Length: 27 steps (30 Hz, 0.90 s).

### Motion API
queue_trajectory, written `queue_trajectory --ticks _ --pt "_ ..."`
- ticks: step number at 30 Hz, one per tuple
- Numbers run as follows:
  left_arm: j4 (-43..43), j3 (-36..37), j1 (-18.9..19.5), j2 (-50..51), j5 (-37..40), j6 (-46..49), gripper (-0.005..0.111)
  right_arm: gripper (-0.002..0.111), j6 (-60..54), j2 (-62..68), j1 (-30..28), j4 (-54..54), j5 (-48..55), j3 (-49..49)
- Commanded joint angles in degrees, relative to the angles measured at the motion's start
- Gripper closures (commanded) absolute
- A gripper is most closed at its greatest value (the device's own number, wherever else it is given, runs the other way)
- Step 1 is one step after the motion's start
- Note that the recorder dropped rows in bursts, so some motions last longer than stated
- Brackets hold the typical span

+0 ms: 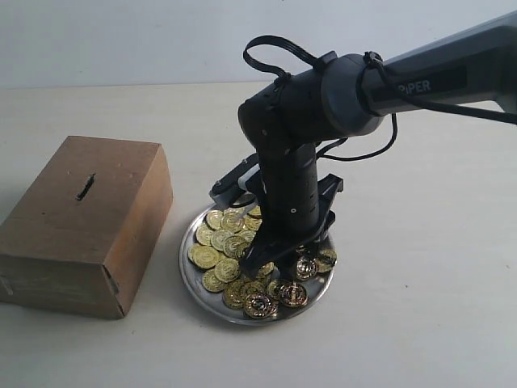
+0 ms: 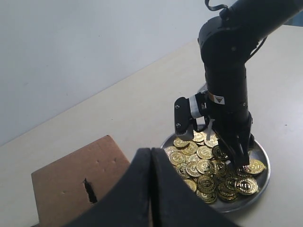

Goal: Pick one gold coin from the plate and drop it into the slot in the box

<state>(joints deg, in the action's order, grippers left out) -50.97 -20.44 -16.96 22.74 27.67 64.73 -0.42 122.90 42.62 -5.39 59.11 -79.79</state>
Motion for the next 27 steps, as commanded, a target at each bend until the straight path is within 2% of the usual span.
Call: queue_trajectory --ticks 1,7,16,22,27 --pt "-0.21 0.11 -0.48 -0.24 -0.2 0.04 0.107 0.058 -0.84 0.27 0.07 -0.08 0.92 0.62" --pt "-0.21 0.11 -0.48 -0.24 -0.2 0.04 0.107 0.063 -0.84 0.27 0.07 -0.08 1.05 0.62" --pt "-0.21 0.11 -0.48 -0.24 -0.2 0.04 0.107 0.063 -0.92 0.27 0.07 -0.08 1.41 0.62" --pt "-0.21 0.11 -0.48 -0.24 -0.2 0.04 0.107 0.075 -0.92 0.27 0.07 -0.08 1.65 0.62" --pt "-0.21 0.11 -0.48 -0.24 -0.2 0.04 0.107 0.075 -1.21 0.27 0.07 -0.08 1.54 0.62"
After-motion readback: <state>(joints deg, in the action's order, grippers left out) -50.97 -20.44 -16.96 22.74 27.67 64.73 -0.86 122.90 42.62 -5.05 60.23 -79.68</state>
